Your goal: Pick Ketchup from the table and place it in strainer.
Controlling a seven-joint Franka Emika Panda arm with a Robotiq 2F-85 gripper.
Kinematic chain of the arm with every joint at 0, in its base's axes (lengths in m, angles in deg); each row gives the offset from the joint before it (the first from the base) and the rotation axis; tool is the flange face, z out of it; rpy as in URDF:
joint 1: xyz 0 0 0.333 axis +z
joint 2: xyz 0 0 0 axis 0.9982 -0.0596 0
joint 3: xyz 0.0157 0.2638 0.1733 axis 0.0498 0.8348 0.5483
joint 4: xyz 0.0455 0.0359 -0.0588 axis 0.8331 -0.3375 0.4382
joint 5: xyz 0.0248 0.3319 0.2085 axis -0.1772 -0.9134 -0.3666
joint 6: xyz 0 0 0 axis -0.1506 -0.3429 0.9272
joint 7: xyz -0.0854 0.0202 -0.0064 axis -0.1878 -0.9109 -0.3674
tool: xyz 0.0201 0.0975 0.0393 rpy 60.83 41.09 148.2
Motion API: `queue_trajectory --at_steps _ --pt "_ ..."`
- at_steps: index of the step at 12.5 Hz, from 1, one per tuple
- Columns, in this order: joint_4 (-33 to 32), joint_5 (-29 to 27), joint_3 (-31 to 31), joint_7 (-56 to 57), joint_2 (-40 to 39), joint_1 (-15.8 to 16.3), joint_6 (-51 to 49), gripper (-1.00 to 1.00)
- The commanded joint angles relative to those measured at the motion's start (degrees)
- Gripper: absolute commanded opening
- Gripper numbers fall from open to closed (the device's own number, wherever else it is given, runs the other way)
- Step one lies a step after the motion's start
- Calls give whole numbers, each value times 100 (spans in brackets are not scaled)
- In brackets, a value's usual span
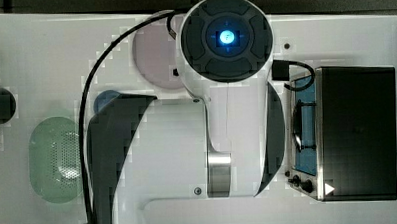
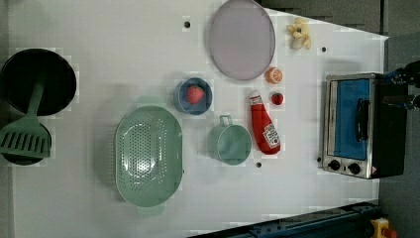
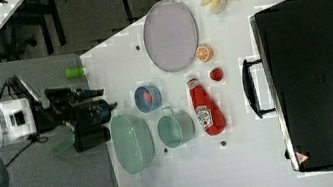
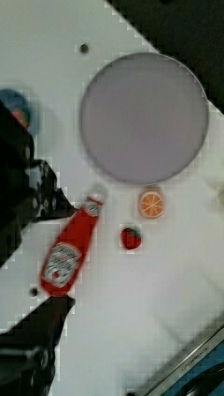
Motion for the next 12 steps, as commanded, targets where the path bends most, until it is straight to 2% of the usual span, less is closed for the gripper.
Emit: queue_trajectory --at_steps 1,3,6,12 --pt "-819 -237 333 -260 1171 -604 -600 58" --pt "-893 -237 336 -248 1166 -604 -600 100" --pt "-1242 -237 358 386 1139 -598 -553 100" --pt "-2372 -237 466 2952 1124 -592 361 100"
